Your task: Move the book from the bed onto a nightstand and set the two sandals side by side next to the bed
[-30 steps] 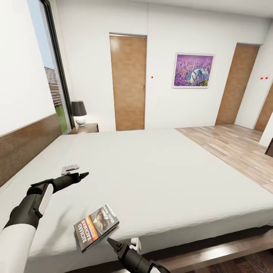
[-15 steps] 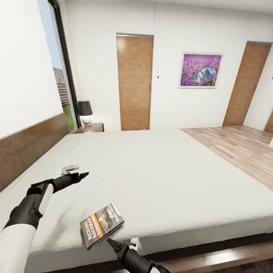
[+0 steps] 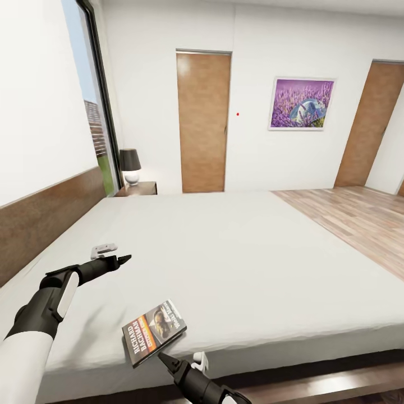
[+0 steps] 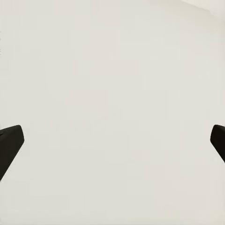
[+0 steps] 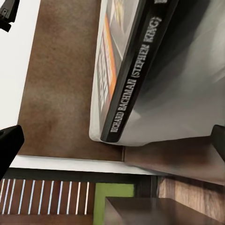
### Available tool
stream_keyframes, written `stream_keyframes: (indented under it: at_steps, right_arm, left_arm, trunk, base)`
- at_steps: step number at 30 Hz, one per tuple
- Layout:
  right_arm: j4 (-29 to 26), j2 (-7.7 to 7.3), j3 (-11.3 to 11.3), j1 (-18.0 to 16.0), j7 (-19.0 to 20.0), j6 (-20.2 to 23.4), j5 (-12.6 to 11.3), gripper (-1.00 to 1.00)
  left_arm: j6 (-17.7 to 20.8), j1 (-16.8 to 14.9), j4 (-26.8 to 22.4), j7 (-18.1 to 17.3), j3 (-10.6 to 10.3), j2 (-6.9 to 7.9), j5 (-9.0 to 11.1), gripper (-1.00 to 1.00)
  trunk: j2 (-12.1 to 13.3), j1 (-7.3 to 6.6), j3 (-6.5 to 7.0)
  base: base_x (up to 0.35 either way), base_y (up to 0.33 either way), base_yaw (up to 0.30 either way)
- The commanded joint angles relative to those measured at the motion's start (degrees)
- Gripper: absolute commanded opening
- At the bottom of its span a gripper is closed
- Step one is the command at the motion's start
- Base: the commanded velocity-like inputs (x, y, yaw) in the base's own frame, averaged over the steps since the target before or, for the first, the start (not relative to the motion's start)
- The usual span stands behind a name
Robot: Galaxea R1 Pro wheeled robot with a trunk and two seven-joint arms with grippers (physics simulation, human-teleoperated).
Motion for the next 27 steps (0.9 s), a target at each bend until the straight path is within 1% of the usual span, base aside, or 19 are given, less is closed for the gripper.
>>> stream_keyframes:
  at_steps: [1,6,16,27]
  right_arm:
    - [0.06,0.0,0.13,-0.06,0.15,0.35,-0.57,1.0]
    - [0.06,0.0,0.13,-0.06,0.2,0.35,-0.57,1.0]
    - [-0.01,0.0,0.34,-0.06,0.29,0.35,-0.5,1.0]
    - [-0.07,0.0,0.41,-0.06,0.34,0.36,-0.49,1.0]
  left_arm:
    - [0.43,-0.03,-0.03,-0.09,0.1,0.0,0.33,1.0]
    - [0.39,-0.02,-0.03,-0.09,0.1,0.0,0.33,1.0]
    - [0.33,-0.03,-0.03,-0.09,0.1,0.0,0.33,1.0]
    - [0.33,-0.02,-0.03,-0.09,0.1,0.0,0.33,1.0]
  trunk:
    - [-0.02,-0.01,-0.06]
    - [-0.02,-0.01,-0.13]
    - [-0.02,-0.01,-0.53]
    - [-0.02,-0.01,-0.65]
  base:
    - [0.0,0.0,0.044]
    - [0.0,0.0,0.089]
    - [0.0,0.0,0.171]
    - [0.0,0.0,0.047]
